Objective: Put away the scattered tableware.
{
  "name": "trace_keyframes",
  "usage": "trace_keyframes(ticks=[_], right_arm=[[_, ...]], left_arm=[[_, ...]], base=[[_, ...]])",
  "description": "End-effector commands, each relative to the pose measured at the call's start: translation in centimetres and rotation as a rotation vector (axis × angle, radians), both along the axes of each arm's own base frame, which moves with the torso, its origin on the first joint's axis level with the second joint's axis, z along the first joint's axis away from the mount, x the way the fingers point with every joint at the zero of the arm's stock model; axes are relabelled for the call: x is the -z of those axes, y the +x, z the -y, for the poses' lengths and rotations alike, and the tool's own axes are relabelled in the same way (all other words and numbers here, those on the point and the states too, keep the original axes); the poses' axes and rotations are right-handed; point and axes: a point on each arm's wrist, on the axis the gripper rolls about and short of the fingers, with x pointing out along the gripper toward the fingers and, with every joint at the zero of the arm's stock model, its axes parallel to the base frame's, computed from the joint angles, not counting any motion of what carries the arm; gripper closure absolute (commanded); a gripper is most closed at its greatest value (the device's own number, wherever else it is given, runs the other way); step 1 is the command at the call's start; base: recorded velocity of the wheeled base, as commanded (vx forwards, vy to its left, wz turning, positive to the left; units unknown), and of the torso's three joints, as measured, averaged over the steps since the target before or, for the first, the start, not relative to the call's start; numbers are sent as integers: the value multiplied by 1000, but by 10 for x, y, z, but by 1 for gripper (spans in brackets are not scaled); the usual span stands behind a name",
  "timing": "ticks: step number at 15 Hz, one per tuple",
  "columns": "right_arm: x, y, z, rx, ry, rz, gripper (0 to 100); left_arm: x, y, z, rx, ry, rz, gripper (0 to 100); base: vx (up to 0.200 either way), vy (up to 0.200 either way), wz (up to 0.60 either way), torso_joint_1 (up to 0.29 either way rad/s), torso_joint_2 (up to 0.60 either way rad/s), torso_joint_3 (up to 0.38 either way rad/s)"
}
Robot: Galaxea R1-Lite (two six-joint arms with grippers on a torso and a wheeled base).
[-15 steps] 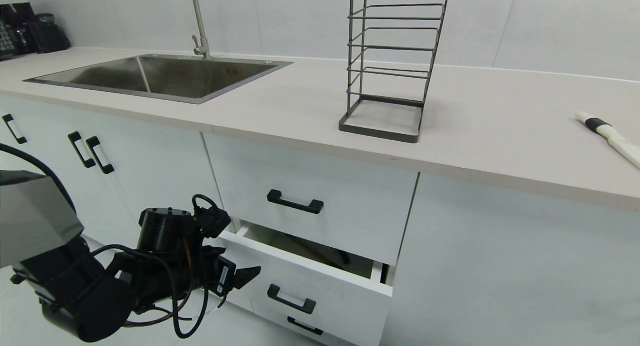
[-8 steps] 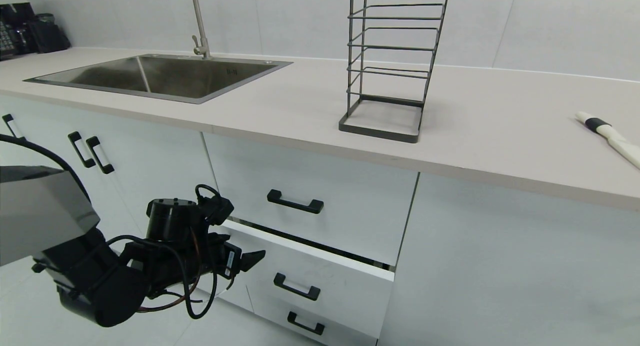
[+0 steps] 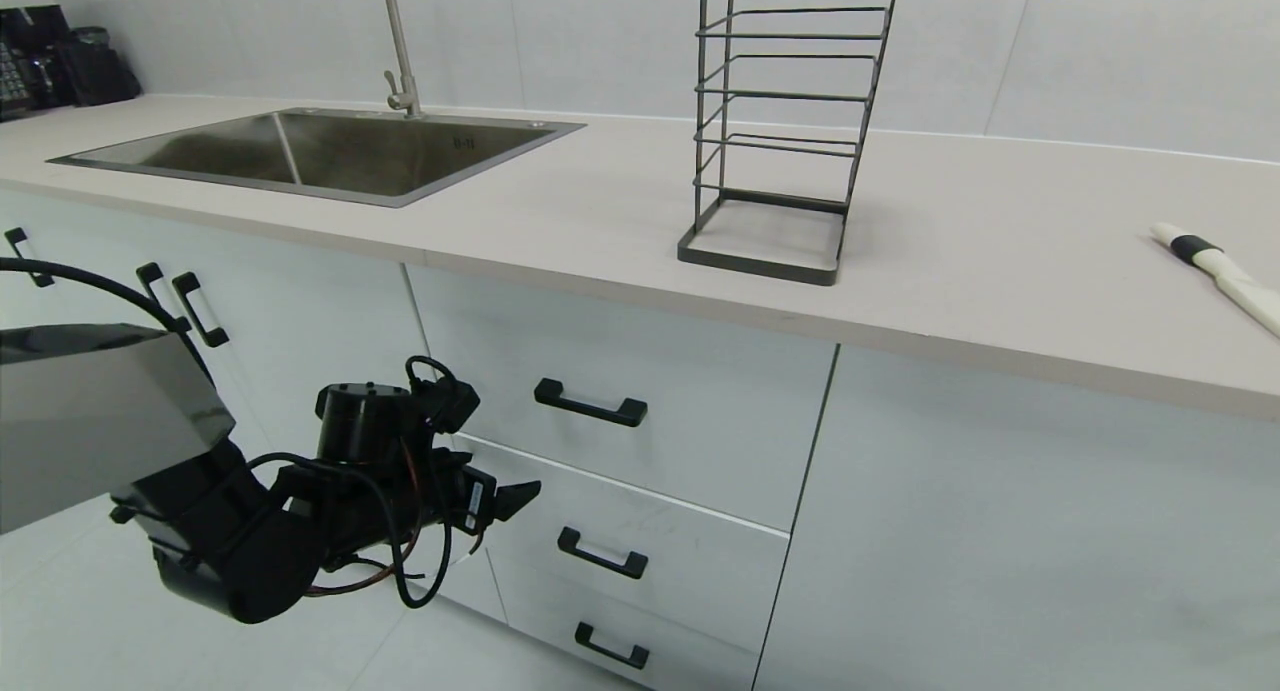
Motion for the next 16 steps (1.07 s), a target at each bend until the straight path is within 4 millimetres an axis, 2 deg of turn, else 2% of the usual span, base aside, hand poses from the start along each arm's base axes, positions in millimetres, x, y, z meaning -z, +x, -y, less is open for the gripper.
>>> trace_keyframes(ticks=[1, 4, 6, 10, 13, 14, 16], right_arm=[[0, 0, 0, -1, 0, -2, 0], [0, 0, 0, 1, 0, -2, 0], [0, 0, 0, -1, 0, -2, 0], [0, 0, 0, -1, 0, -2, 0], [0, 0, 0, -1, 0, -2, 0], [0, 0, 0, 1, 1, -2, 0], [0, 0, 0, -1, 1, -2, 0]], left_arm=[[2, 4, 1, 1, 0, 2, 0], [3, -12, 0, 13, 6, -22, 0], [-15, -37, -1, 35, -8, 20, 0], [-76, -74, -16, 24, -67, 221, 0], [-101, -105, -30, 4, -102, 324, 0], [-109, -136, -42, -19, -121, 377, 0], [-111, -176, -60, -68, -130, 455, 0]], base=[[0, 0, 0, 0, 0, 0], [0, 0, 0, 0, 0, 0], [0, 0, 0, 0, 0, 0], [0, 0, 0, 0, 0, 0], [0, 0, 0, 0, 0, 0], [0, 0, 0, 0, 0, 0], [0, 0, 0, 0, 0, 0]])
